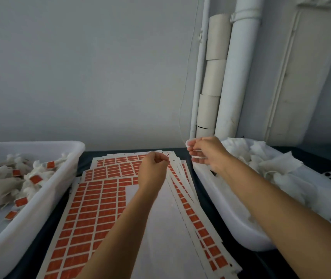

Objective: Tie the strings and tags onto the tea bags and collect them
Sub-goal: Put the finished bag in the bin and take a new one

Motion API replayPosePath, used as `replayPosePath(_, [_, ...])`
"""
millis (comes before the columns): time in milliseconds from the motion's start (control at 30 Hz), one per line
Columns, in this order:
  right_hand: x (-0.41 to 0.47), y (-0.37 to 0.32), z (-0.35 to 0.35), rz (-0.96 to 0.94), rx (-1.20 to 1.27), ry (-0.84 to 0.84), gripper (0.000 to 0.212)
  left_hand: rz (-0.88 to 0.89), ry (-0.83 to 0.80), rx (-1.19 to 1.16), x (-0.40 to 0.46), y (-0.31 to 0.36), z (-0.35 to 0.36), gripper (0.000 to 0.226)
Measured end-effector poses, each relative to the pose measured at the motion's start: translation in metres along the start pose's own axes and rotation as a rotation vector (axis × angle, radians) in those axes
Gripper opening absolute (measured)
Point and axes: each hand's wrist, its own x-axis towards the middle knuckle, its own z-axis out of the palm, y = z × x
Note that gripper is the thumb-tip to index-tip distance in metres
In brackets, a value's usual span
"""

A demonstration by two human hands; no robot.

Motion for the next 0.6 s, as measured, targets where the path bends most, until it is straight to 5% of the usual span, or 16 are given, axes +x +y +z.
replayPosePath(167, [0.041,0.018,-0.035,0.075,-0.152,0.087,0.02,0.079,-0.208,0.034,0.005,0.01,0.041,0.016])
replayPosePath(333, [0.076,0.054,-0.062,0.085,-0.683,0.069,0.02,0.055,-0.292,0.029,0.013,0.01,0.066,0.025])
replayPosePath(500, [0.087,0.079,-0.069,0.12,-1.098,-0.022,0.063,0.032,-0.286,0.036,0.021,0.001,0.076,0.025])
replayPosePath(600, [0.083,0.087,-0.068,0.079,-1.189,0.104,0.043,0.007,-0.287,0.019,0.025,-0.004,0.077,0.024])
